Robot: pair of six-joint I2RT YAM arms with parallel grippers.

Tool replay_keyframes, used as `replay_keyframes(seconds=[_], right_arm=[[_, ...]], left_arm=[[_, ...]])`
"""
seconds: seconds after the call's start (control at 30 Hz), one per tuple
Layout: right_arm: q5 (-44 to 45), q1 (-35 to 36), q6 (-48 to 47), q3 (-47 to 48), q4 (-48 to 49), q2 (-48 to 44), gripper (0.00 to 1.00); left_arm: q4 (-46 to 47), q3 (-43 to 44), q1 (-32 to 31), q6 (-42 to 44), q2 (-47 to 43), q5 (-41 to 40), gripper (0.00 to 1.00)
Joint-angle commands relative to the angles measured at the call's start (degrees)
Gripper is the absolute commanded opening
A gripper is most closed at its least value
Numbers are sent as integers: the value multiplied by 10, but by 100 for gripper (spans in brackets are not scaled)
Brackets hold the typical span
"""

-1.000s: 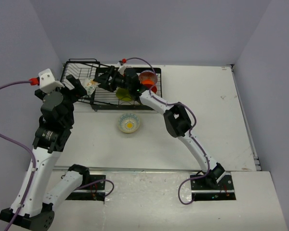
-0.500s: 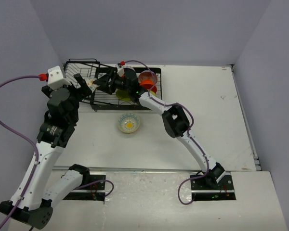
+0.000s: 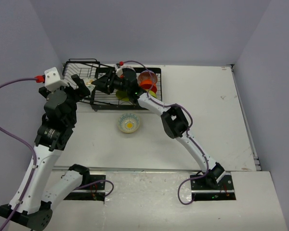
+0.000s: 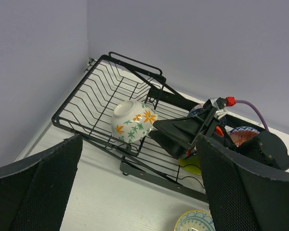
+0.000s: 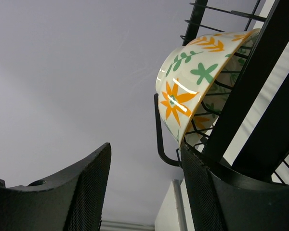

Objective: Unload the bowls from the dish rack

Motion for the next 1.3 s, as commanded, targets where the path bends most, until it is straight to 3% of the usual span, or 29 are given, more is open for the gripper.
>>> replay_keyframes(seconds=[0.0, 0.53, 0.67, 0.93, 1.0, 1.27], right_arm=[[18, 12, 7, 32, 33, 6, 60], [88, 14, -19, 58, -6, 29, 61], [92, 14, -22, 67, -4, 32, 54], [98, 19, -23, 64, 10, 20, 52], [105, 19, -19, 66, 13, 21, 44], [111, 20, -21, 50, 16, 14, 47]], left_arm=[[29, 5, -7, 16, -5, -6, 100], [25, 9, -25, 12, -14, -12, 100], [19, 9, -26, 2, -11, -28, 100], [21, 5, -26, 2, -11, -30, 100], [16, 8, -26, 0, -11, -30, 100], [13, 9, -34, 6, -11, -42, 100]])
